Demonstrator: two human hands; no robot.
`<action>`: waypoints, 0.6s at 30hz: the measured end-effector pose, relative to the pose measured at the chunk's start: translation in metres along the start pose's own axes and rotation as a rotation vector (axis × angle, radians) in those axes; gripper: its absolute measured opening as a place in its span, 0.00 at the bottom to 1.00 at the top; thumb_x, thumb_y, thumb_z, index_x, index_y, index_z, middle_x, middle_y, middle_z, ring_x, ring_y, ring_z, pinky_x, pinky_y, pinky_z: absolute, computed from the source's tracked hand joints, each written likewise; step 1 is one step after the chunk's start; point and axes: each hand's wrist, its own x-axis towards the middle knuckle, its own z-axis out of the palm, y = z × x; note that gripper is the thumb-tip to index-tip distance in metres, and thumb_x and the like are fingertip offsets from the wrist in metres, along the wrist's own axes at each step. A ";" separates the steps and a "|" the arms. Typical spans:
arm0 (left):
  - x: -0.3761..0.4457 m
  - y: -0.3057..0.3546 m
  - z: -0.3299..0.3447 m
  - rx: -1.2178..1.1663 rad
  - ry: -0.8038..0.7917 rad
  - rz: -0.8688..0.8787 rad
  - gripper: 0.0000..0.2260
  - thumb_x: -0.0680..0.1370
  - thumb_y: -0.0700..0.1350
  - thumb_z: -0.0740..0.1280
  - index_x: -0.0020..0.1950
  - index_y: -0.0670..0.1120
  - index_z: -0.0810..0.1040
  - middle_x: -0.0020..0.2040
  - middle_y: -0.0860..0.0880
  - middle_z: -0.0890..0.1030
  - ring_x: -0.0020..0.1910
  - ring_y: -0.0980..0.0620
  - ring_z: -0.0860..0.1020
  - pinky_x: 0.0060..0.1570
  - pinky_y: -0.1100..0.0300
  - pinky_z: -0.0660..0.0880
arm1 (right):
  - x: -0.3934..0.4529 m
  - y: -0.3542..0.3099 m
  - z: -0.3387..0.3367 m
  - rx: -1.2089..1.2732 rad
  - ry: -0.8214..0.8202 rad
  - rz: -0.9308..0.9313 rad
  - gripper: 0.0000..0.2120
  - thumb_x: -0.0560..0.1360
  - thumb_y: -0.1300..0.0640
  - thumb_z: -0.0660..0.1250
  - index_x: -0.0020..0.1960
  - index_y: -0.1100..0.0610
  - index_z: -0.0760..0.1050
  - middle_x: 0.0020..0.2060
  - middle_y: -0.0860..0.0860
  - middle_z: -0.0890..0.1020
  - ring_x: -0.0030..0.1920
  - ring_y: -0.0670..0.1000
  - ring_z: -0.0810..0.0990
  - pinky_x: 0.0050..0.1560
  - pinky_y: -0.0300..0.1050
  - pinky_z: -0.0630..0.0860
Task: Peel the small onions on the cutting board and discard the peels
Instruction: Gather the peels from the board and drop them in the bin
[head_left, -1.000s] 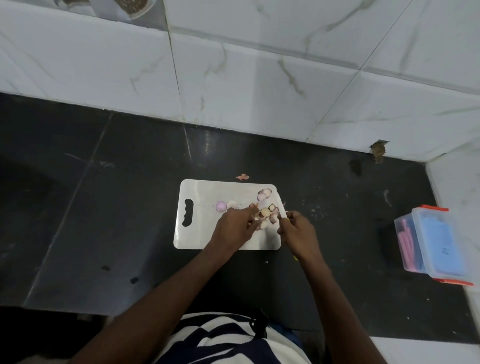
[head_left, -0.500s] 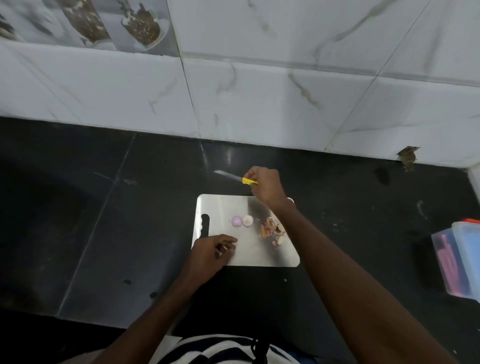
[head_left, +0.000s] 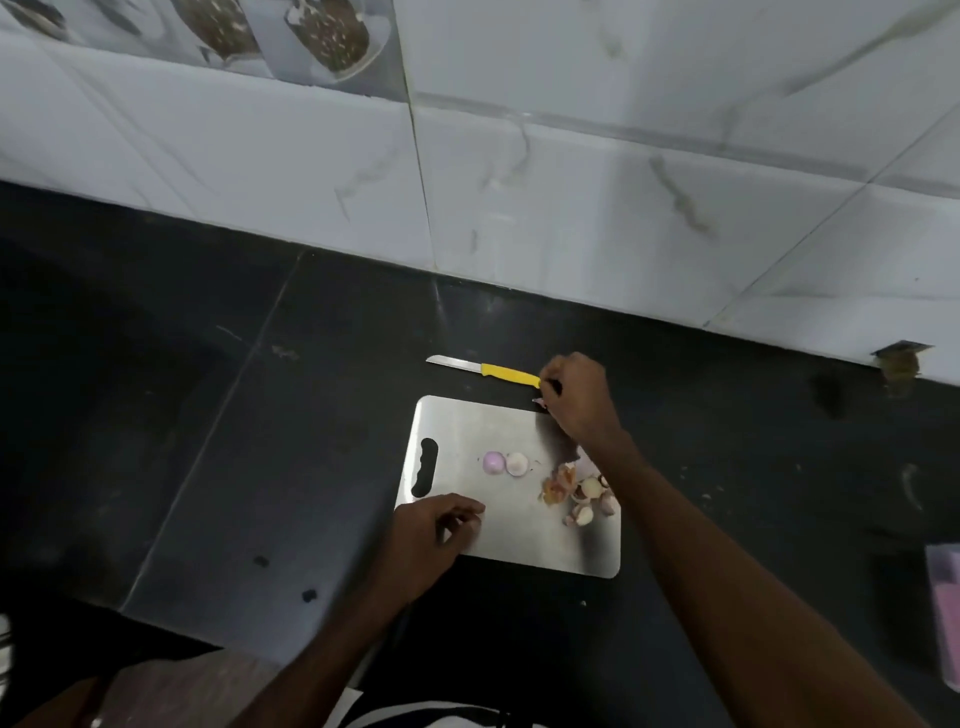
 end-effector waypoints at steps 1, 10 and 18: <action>0.002 0.003 0.003 -0.013 0.008 -0.001 0.10 0.80 0.42 0.77 0.57 0.56 0.89 0.50 0.64 0.89 0.50 0.58 0.88 0.53 0.56 0.84 | -0.006 0.004 -0.001 -0.009 -0.044 -0.016 0.05 0.75 0.58 0.77 0.51 0.54 0.85 0.47 0.52 0.81 0.48 0.53 0.80 0.51 0.47 0.78; 0.019 0.034 0.031 -0.005 0.006 0.056 0.08 0.81 0.45 0.76 0.59 0.55 0.89 0.50 0.62 0.88 0.48 0.59 0.87 0.54 0.59 0.84 | -0.015 0.001 -0.005 -0.044 -0.083 -0.033 0.08 0.76 0.62 0.76 0.53 0.56 0.80 0.45 0.51 0.82 0.44 0.50 0.81 0.46 0.49 0.80; 0.011 0.046 0.044 0.075 0.065 0.111 0.13 0.81 0.41 0.76 0.64 0.53 0.87 0.52 0.61 0.87 0.48 0.62 0.85 0.54 0.66 0.81 | -0.041 0.032 -0.051 0.178 0.029 0.005 0.07 0.77 0.66 0.74 0.53 0.57 0.87 0.45 0.49 0.87 0.44 0.43 0.86 0.50 0.32 0.79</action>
